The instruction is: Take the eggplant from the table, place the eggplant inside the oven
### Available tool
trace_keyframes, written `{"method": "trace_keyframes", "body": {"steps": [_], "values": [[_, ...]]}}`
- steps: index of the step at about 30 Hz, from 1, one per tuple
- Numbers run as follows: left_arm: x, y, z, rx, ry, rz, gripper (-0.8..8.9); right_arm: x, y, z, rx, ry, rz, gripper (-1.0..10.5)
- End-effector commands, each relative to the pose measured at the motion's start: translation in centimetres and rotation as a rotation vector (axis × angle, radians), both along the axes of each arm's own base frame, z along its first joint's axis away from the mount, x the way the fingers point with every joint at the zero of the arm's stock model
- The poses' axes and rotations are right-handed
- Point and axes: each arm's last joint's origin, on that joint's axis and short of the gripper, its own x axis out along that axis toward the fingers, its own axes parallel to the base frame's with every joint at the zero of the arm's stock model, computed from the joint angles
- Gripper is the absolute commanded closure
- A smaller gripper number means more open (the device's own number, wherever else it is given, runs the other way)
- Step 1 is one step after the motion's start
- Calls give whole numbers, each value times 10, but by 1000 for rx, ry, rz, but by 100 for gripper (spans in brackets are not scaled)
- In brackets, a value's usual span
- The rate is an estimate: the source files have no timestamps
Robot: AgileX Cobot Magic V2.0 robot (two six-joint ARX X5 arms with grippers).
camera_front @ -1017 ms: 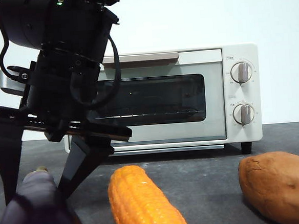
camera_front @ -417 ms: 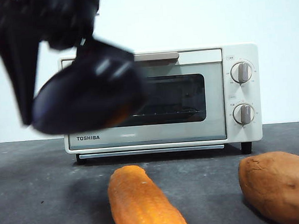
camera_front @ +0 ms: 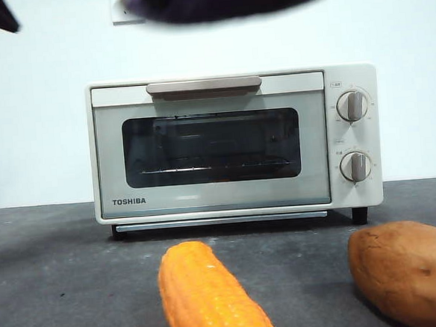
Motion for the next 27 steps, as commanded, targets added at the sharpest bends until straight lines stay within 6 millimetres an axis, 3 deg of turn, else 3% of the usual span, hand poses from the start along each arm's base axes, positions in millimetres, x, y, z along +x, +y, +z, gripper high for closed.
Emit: {"method": "trace_keyframes", "body": {"steps": [1,8,14,20,27], "values": [[12,-15,8,1,-7,-62,807,-14,-23,23,-15,-66,-3,785],[44,-64,14,46,53,-227,807,-35,-74,63,98,-225,-89,785],[72,-106,18,131,127,-352,807,-51,-108,74,174,-265,-132,785],[98,-144,8,248,158,-375,807,-63,-137,70,197,-302,-198,785],[111,-172,-16,408,202,-359,807,-75,-164,56,212,-329,-268,785]]}}
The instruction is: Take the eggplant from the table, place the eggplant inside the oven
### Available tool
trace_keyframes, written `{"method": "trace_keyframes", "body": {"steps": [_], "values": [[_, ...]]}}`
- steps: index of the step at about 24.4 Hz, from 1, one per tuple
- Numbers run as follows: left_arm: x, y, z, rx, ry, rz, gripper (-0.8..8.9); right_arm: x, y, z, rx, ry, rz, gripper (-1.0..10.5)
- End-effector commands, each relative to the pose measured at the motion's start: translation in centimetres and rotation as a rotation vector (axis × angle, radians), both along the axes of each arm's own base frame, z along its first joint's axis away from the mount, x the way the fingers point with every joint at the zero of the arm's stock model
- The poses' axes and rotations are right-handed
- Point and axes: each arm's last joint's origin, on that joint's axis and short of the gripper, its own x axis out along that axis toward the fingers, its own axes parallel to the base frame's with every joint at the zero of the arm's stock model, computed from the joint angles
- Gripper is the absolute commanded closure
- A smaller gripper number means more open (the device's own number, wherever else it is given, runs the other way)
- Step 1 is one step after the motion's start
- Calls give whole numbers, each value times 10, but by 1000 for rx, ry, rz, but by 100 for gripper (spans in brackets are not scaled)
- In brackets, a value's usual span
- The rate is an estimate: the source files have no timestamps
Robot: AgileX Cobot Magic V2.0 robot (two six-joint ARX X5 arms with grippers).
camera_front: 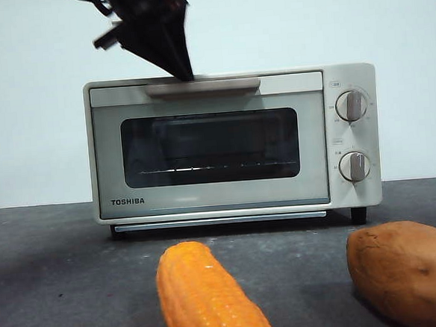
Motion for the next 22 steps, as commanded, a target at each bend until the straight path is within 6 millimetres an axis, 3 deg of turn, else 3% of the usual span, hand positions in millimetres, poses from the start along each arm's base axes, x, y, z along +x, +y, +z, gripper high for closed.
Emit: {"method": "trace_keyframes", "body": {"steps": [1,12,19,22], "values": [[3,-10,-13,76,27,-22,807,-6,-10,-5,-29,31,-24,785],[-36,-24,-25,261,242,-149,807,-8,-16,-11,-44,4,-64,785],[-67,-34,-16,371,327,-269,807,-8,-16,-11,-44,5,-63,785],[-71,-34,-8,351,298,-276,807,-6,-11,-12,-59,12,-58,785]]}}
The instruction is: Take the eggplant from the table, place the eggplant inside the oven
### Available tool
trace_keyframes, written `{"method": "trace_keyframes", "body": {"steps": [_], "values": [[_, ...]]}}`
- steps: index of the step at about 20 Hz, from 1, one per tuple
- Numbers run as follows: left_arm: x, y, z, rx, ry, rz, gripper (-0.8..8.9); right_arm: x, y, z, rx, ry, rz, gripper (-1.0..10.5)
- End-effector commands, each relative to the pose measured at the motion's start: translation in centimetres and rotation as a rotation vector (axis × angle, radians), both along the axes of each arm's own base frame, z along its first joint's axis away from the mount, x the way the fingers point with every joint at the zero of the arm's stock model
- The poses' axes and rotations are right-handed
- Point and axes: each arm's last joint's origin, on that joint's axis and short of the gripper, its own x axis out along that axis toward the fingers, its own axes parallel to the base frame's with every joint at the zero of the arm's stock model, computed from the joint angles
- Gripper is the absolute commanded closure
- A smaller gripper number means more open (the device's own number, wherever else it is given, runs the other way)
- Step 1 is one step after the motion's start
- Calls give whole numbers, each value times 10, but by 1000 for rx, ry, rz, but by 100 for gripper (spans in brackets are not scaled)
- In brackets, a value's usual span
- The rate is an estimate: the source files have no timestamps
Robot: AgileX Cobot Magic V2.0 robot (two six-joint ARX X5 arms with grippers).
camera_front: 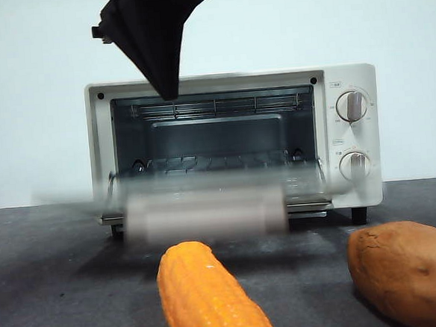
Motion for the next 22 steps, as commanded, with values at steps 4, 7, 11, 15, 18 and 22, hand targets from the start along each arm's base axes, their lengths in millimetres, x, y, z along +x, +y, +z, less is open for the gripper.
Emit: {"method": "trace_keyframes", "body": {"steps": [4,7,11,15,18,22], "values": [[6,3,19,-106,-99,44,807,4,13,-8,-115,68,51,785],[13,15,28,-143,-138,94,807,11,29,-15,-215,76,102,786],[19,41,38,-181,-187,167,807,25,61,-22,-250,80,262,786],[15,78,36,-215,-240,264,807,42,98,-35,-294,49,411,787],[4,110,31,-268,-311,363,807,63,125,-53,-380,35,457,791],[-20,152,15,-360,-428,513,808,99,153,-88,-508,59,487,791]]}}
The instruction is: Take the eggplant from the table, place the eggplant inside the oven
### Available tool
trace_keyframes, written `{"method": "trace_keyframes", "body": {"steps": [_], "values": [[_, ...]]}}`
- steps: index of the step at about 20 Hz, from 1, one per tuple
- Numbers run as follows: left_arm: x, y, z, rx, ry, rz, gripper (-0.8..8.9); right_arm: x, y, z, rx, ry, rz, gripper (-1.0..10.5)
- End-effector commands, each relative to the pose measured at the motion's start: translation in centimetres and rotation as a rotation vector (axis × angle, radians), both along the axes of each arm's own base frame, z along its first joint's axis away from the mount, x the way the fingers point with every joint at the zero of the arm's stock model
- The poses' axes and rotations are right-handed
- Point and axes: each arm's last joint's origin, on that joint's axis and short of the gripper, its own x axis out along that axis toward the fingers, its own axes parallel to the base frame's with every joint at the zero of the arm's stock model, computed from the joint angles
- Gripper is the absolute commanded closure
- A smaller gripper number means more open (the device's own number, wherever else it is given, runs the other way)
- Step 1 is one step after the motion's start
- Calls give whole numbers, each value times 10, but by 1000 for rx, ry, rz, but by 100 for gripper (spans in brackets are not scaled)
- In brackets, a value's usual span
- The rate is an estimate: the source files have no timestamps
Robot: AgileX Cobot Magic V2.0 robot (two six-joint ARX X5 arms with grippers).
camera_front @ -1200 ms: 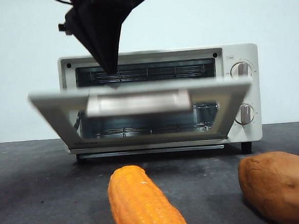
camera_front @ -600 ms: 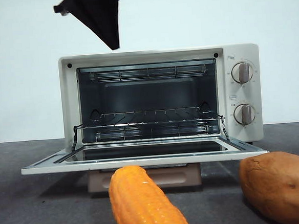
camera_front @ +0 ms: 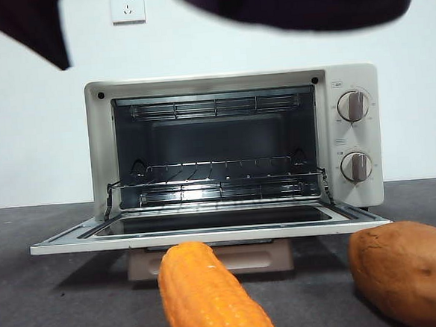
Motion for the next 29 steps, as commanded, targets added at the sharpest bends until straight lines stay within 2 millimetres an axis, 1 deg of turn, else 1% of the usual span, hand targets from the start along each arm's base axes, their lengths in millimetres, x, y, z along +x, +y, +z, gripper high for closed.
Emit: {"method": "trace_keyframes", "body": {"steps": [1,4,7,11,13,16,18,21,29], "values": [[-13,16,-10,-65,-51,85,808,20,20,-18,-63,-21,53,791],[-33,37,-33,-111,-72,181,808,47,38,-43,-124,-69,105,791],[-46,47,-51,-100,-38,221,808,72,53,-66,-195,-148,150,791],[-47,49,-53,-109,-38,220,807,96,66,-92,-241,-221,116,790],[-47,48,-52,-124,-38,204,808,108,66,-100,-244,-235,97,784],[-47,48,-52,-133,-35,195,807,121,66,-113,-253,-250,66,731],[-47,48,-52,-135,-35,192,807,125,66,-118,-263,-250,53,690],[-47,48,-52,-135,-34,192,807,126,66,-118,-248,-254,41,653],[-47,48,-52,-142,-30,184,808,124,68,-117,-223,-255,26,651]]}}
